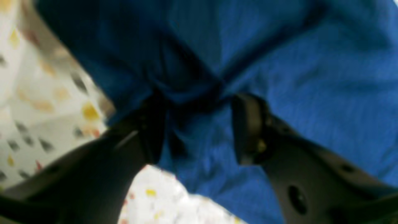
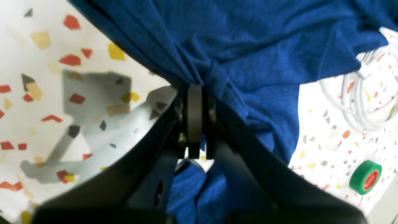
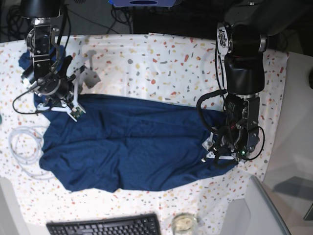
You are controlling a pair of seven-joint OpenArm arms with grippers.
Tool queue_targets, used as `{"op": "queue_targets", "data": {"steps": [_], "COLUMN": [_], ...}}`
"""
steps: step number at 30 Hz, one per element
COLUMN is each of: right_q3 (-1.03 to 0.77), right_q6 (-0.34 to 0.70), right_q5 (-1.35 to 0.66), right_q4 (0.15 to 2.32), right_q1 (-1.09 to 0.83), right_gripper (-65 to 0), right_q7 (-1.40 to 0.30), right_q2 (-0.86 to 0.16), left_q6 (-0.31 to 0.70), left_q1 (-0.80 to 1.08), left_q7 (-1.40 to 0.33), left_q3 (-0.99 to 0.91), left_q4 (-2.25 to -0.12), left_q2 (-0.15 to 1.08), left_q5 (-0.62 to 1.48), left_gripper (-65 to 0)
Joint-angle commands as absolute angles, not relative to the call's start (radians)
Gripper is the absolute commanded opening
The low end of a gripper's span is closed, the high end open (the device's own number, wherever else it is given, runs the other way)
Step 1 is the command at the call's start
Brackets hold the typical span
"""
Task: Layout the t-shirt on the table in an organized manner, then fold the t-shirt properly
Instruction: 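Hold the shirt edge with both grippers and adjust the left grip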
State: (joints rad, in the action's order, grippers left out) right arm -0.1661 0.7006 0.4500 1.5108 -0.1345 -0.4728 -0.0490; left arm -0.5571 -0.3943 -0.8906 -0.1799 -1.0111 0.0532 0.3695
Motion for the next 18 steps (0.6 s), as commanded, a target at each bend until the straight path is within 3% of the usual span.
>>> {"op": "queue_targets", "data": {"steps": [1, 9, 12, 18], "right_q3": [-0.168, -0.166, -0.174, -0.176], "right_q6": [0.698, 0.698, 0.698, 0.698], "right_q5": [0.446, 0.446, 0.446, 0.446], "right_q4": [1.526, 1.527, 1.527, 1.529], "right_q1": [-0.125, -0.125, -0.125, -0.133], "right_gripper": [-65.0, -65.0, -65.0, -65.0], "right_q7": [-0.461, -0.461, -0.461, -0.461], "right_q2": [-0.054, -0.054, -0.054, -0.054], "left_q6": [-0.559, -0.558, -0.542, -0.394], "left_q1": [-0.426, -0.495, -0.372, -0.036], "left_q7": [-0.865, -0.826, -0.823, -0.766], "left_q3": [-0.180, -0.180, -0.191, -0.308], "left_q4": [-1.024, -0.997, -1.167, -1.474], "left_q2": [0.056, 0.016, 0.016, 0.022], "left_q5": [0.369, 0.369, 0.371, 0.371], "left_gripper": [-30.4, -29.9, -30.4, -30.6]}}
